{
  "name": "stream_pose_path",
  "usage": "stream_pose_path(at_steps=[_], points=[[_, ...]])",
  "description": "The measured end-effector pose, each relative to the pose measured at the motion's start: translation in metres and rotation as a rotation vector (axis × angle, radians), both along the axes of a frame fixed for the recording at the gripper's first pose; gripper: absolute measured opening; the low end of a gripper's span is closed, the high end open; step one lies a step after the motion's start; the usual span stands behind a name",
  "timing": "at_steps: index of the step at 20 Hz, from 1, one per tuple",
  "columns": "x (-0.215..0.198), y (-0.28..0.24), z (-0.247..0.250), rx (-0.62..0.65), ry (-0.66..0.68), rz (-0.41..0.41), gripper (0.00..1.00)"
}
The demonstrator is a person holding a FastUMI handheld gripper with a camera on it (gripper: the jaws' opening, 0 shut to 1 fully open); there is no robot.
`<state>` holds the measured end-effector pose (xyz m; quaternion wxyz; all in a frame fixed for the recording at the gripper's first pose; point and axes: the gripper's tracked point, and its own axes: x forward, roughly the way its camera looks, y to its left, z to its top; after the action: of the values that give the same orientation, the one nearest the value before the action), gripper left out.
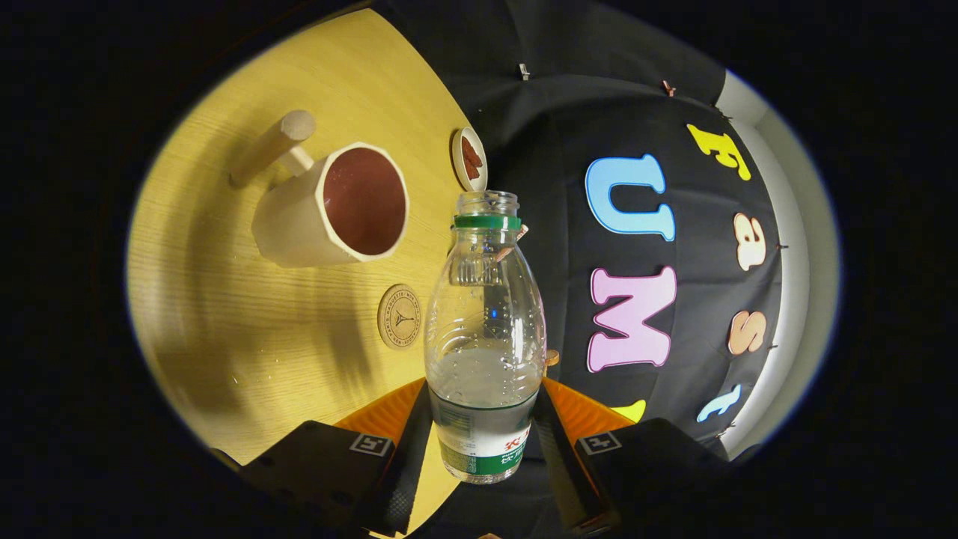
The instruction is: Take the bottle from table, then pour the juice into the cup, finally place the bottle on the coaster
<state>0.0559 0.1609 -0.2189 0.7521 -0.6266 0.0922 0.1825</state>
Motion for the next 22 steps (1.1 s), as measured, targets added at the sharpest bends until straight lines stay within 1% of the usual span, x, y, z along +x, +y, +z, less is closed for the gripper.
stream_pose_path(at_steps=[7, 11, 14, 18, 22], points=[[0.0048, 0.0027, 0.0041, -0.079, -0.025, 0.040, 0.75], [0.0020, -0.0003, -0.0002, -0.114, -0.023, 0.038, 0.75], [-0.0015, -0.0013, 0.0006, -0.155, -0.030, 0.055, 0.75], [-0.0015, -0.0069, -0.0014, -0.187, -0.026, 0.047, 0.75], [0.0001, -0.0067, 0.0009, -0.219, -0.039, 0.066, 0.75]])
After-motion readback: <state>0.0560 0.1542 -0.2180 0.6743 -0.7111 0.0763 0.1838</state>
